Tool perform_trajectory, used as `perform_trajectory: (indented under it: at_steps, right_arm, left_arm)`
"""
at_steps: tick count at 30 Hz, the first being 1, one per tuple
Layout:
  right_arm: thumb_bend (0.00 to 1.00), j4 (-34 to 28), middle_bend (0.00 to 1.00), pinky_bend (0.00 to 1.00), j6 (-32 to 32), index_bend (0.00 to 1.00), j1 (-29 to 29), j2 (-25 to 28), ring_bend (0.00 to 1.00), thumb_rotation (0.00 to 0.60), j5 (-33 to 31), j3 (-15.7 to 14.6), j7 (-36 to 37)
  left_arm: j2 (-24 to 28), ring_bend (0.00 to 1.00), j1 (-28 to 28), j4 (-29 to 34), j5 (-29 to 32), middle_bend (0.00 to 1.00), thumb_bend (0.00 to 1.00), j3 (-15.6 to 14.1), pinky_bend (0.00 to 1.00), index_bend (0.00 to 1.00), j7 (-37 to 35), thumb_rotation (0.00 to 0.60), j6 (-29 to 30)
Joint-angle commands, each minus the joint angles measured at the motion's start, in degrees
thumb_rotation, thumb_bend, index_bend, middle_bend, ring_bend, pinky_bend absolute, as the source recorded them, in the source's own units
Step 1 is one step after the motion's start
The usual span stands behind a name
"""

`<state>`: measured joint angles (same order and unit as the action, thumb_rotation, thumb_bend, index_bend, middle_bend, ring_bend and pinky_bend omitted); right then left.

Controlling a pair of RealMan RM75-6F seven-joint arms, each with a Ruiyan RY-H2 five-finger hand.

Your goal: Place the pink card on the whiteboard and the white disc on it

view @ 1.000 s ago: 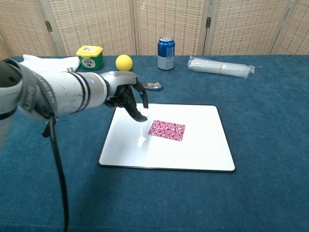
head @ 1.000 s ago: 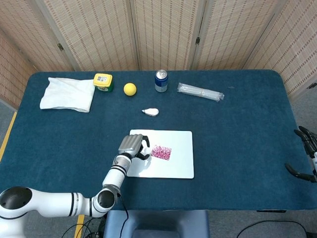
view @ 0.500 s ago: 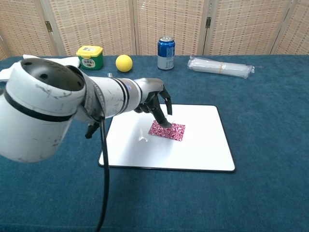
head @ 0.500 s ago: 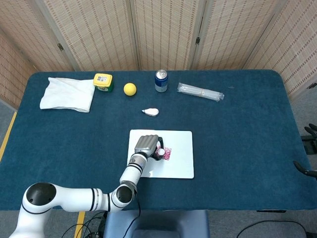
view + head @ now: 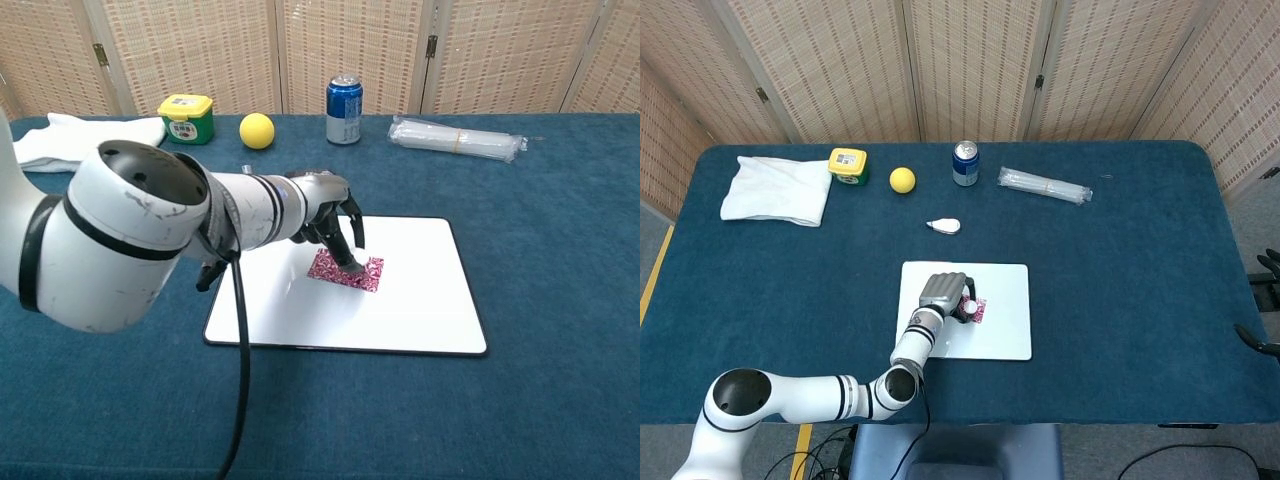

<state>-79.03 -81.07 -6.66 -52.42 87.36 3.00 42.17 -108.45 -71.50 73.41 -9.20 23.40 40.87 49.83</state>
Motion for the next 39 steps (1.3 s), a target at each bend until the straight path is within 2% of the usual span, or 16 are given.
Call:
perform_trajectory:
  at_steps: [1,5,9,11,15,18,21,23,26,28,30,32,36,39]
  right_arm:
    - [0.18,-0.09,0.00,0.00,-0.08,0.00,0.07,-0.02,0.00,0.600,-0.05,0.04,-0.18]
    - [0.18,-0.43,0.00,0.00,-0.25,0.00,0.13,0.00,0.00,0.600,0.13,0.01,-0.70]
    - [0.18,-0.69,0.00,0.00,-0.58,0.00,0.23,0.04,0.00,0.600,0.47,-0.07,-1.12]
    - [0.18,-0.74,0.00,0.00,-0.60,0.00,0.25,0.04,0.00,0.600,0.34,0.00,-1.24]
    - [0.18,-0.80,0.00,0.00,-1.16,0.00,0.49,0.04,0.00,0.600,0.59,-0.02,-1.48]
    - [0.18,-1.11,0.00,0.00,-2.24,0.00,0.87,-0.01,0.00,0.600,1.18,-0.13,-2.08]
    - [0.18,-1.81,0.00,0.00,-3.24,0.00,1.16,-0.18,0.00,0.600,1.97,-0.33,-3.80]
    - [0.18,-2.67,0.00,0.00,-3.51,0.00,1.14,-0.37,0.00,0.600,2.71,-0.60,-5.98]
    - [0.18,-4.58,0.00,0.00,-3.28,0.00,0.80,-0.88,0.00,0.600,3.70,-0.97,-10.90]
    - [0.18,-6.38,0.00,0.00,-2.84,0.00,0.50,-1.38,0.00,0.600,4.41,-1.32,-15.33]
    - [0.18,-8.26,0.00,0.00,-2.61,0.00,0.34,-2.06,0.00,0.600,5.18,-1.67,-20.32]
    - [0.18,-9.77,0.00,0.00,-2.53,0.00,0.29,-2.84,0.00,0.600,5.73,-1.93,-24.67]
    - [0.18,-12.71,0.00,0.00,-2.66,0.00,0.41,-5.14,0.00,0.600,6.66,-2.31,-34.70]
    - [0.18,-13.95,0.00,0.00,-2.89,0.00,0.79,-6.63,0.00,0.600,7.01,-2.65,-40.15]
  left_arm:
    - [0.50,1.00,0.19,0.42,0.12,1.00,0.34,-0.50,1.00,0.42,-0.22,0.600,-0.52]
    - [1.04,1.00,0.40,1.01,-0.36,1.00,0.34,-0.90,1.00,0.35,-1.00,0.600,-0.75]
    - [2.14,1.00,0.94,2.79,-1.69,1.00,0.34,-1.23,1.00,0.35,-2.03,0.600,-0.20]
    - [3.67,1.00,1.71,5.75,-3.01,1.00,0.34,-1.63,1.00,0.35,-2.49,0.600,1.10]
    - [9.24,1.00,5.02,16.22,-7.43,1.00,0.34,-3.31,1.00,0.34,-3.34,0.600,6.95]
    - [16.53,0.94,9.94,28.14,-12.81,1.00,0.34,-5.90,1.00,0.31,-4.63,0.600,12.96]
    - [25.32,0.80,16.57,40.30,-21.66,0.89,0.34,-10.98,0.97,0.25,-6.23,0.600,19.30]
    - [30.74,0.68,21.59,45.97,-30.89,0.75,0.34,-16.97,0.88,0.20,-6.02,0.600,24.69]
    - [36.84,0.42,28.41,50.83,-41.20,0.50,0.33,-25.84,0.68,0.09,-4.76,0.600,31.71]
    - [39.67,0.24,33.07,51.62,-47.75,0.29,0.33,-31.20,0.53,0.03,-4.60,0.600,36.02]
    - [41.12,0.12,37.82,49.14,-55.25,0.14,0.33,-35.54,0.38,0.00,-5.47,0.600,40.59]
    - [41.41,0.02,42.11,45.39,-60.29,0.03,0.33,-38.17,0.26,0.00,-7.15,0.600,44.64]
    - [40.57,0.00,50.65,35.11,-67.68,0.00,0.32,-40.29,0.21,0.00,-14.31,0.600,52.15]
    - [39.43,0.00,55.23,28.93,-69.27,0.00,0.32,-40.14,0.21,0.00,-18.49,0.600,55.30]
